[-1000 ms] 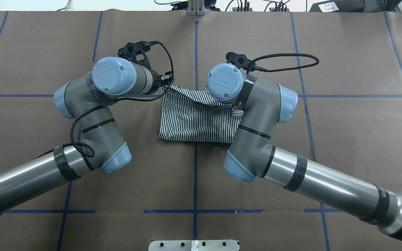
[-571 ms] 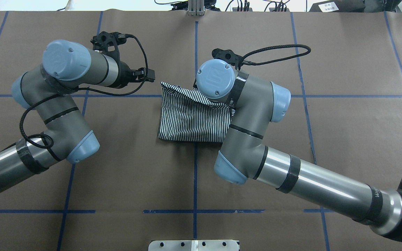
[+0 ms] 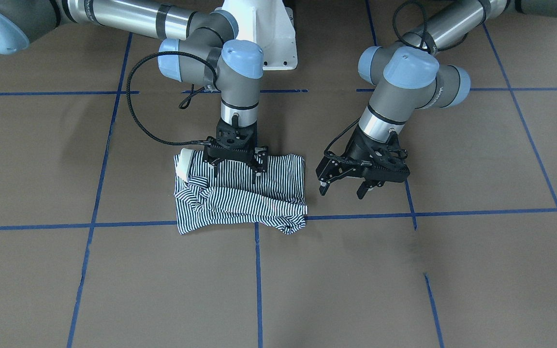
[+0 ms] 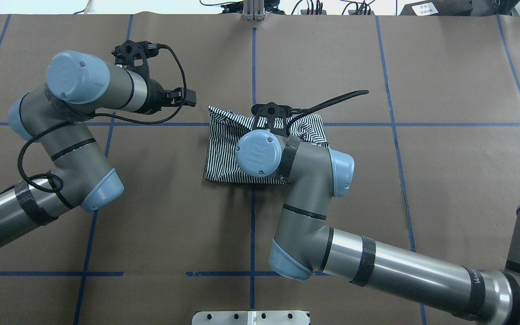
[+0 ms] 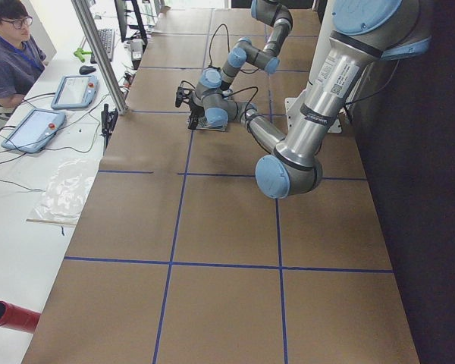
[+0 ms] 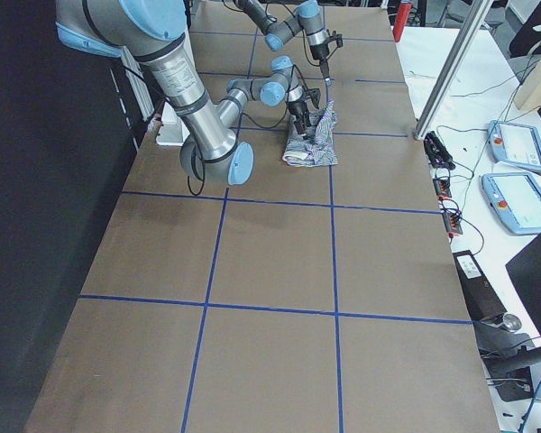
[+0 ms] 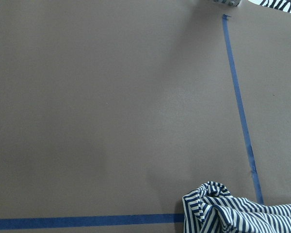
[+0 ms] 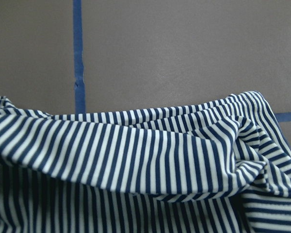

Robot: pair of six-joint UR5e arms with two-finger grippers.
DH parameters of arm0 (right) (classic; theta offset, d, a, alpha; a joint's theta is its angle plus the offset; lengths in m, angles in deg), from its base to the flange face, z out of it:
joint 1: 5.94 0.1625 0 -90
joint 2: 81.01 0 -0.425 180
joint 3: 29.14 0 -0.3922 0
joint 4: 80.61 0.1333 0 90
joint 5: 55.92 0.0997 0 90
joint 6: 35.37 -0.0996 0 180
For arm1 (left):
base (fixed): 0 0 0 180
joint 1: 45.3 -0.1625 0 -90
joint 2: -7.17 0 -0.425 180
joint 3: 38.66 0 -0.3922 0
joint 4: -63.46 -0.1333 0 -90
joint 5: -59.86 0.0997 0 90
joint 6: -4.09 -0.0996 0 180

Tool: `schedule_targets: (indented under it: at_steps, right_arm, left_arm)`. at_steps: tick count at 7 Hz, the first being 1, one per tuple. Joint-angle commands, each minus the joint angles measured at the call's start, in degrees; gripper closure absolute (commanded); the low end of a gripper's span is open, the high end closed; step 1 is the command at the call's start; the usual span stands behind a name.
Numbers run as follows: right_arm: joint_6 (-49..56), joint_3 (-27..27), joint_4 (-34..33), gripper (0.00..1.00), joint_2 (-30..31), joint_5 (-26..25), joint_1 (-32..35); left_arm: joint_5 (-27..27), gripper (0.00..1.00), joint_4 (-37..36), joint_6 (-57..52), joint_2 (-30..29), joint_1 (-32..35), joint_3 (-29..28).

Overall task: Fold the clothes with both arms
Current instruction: 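Press the right gripper on the folded shirt to flatten the fold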

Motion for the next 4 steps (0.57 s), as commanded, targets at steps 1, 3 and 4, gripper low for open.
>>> schedule_targets:
  at_steps: [1, 3, 4]
  right_arm:
    - [3.91, -2.87, -1.11, 0.0, -0.28, -0.64, 1.68]
    - [8.56, -7.25, -0.67, 0.0, -0.81, -0.55, 5.62]
    - [12.84, -9.64, -0.67, 0.0, -2.2, 0.06, 8.77]
  left_arm:
    - [-0.01, 0.0, 0.01, 0.03, 0.0, 0.01, 0.19]
    - [-0.09, 0.0, 0.01, 0.03, 0.0, 0.01, 0.28]
    - [-0.09, 0.0, 0.01, 0.03, 0.0, -0.08, 0.37]
